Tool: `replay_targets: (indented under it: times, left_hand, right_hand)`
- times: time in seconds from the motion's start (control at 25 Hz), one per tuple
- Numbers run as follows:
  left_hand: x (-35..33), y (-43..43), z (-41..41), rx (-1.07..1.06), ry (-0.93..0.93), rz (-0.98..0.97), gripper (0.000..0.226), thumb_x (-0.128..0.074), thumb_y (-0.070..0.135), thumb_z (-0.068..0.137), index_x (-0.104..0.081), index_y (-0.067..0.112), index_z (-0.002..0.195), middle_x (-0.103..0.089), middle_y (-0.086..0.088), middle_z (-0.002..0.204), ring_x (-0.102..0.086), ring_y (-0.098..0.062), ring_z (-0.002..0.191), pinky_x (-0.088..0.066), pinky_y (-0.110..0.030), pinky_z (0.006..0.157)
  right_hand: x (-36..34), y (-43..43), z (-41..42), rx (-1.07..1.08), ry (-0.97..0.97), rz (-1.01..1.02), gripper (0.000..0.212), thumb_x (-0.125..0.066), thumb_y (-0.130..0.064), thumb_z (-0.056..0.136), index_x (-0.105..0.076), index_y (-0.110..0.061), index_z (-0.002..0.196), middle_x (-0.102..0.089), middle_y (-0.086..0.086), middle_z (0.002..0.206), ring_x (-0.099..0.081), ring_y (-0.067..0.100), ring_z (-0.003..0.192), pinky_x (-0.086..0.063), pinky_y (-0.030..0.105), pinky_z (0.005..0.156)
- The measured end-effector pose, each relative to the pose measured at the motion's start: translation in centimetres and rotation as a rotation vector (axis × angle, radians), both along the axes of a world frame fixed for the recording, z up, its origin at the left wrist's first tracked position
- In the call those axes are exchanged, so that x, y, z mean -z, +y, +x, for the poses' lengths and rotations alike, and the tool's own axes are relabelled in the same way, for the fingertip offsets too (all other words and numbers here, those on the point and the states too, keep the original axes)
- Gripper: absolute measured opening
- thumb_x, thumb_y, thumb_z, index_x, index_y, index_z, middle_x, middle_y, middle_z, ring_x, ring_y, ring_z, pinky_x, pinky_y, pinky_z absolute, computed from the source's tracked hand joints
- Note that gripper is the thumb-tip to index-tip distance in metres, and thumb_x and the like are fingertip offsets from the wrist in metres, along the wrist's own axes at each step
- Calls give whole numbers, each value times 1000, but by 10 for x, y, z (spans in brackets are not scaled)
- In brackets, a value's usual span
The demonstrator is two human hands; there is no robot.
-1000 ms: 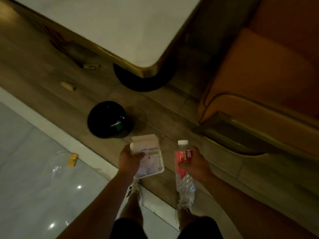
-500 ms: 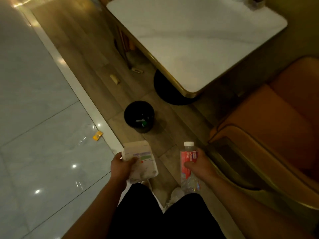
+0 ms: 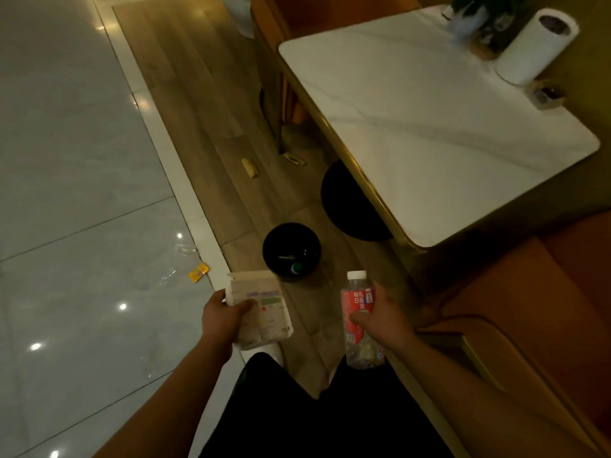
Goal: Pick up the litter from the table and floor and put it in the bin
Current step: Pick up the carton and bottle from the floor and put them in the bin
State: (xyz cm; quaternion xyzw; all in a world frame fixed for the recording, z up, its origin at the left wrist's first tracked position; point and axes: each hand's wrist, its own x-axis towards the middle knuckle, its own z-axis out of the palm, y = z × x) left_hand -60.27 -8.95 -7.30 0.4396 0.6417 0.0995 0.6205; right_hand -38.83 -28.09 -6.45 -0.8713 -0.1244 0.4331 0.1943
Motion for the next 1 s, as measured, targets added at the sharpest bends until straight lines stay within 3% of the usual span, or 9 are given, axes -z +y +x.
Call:
replay_targets:
  times: [0.4,0.68,1.0]
  left_hand:
    - [18,63,75,-184,59,-36,37,-73,8,79,-63,6,114,-69,-19,107,-67,-37,95,-58,-55,83]
    - [57,96,132,-314,123,-124,44,-70,5,82,-57,8,124,-68,-15,104,-68,-34,92,-58,-53,84]
    - [197,160,163,-178,233,-237,32,-73,7,77,-60,17,105,-69,-16,109,-68,-36,98,-58,-56,84]
  right_hand:
    - [33,132,89,-213,100,18,92,-73,-34,80,-16,-24,151,-47,8,142,-53,28,124,-46,45,103]
    - [85,210,143,-351,163,-113,93,-72,-34,80,-13,-24,152,-45,8,145,-50,30,127,-42,43,101]
    - [218,257,147,-331,142,-233,87,-76,-35,71,-28,-24,143,-56,9,133,-60,32,115,-50,53,95]
